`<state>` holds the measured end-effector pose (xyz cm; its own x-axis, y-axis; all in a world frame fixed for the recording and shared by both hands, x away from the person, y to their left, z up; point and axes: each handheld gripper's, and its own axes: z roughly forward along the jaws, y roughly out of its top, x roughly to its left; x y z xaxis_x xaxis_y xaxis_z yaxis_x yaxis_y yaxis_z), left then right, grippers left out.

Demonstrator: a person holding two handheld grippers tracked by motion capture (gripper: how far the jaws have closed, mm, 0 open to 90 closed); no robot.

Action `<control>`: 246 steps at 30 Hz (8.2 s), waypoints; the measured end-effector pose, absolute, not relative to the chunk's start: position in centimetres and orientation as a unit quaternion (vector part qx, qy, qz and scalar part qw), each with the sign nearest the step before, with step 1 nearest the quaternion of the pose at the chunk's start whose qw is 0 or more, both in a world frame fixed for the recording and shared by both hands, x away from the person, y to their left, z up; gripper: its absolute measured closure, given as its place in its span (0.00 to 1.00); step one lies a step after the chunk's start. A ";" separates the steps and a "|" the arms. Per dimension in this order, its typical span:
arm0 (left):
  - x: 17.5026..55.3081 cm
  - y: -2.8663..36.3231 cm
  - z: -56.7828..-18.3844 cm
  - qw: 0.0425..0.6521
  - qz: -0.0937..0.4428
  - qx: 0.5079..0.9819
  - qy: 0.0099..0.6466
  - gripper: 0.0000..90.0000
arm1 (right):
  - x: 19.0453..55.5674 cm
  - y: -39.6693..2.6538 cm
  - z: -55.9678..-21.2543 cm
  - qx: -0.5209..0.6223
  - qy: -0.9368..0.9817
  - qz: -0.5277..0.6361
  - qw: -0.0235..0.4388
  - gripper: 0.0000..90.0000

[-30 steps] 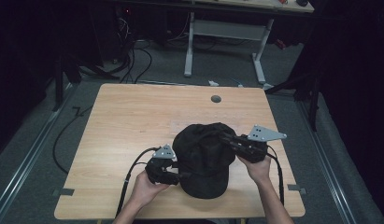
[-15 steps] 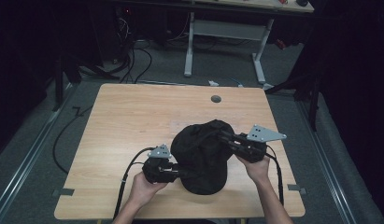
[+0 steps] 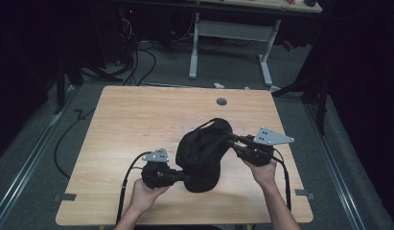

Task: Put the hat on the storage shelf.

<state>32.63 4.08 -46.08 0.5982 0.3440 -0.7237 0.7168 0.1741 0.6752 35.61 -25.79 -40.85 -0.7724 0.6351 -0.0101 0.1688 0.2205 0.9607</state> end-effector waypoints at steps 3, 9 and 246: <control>32.5 4.2 -45.9 0.645 -0.140 0.621 0.422 0.96 | 35.6 -26.0 -40.8 0.271 0.750 0.567 0.204 0.79; 32.5 4.5 -45.8 0.649 -0.126 0.620 0.423 0.96 | 35.9 -26.4 -41.1 0.289 0.745 0.569 0.197 0.66; 37.5 12.2 -49.7 0.590 0.136 0.528 0.595 0.41 | 35.7 -30.3 -53.1 0.485 0.781 0.329 0.216 0.38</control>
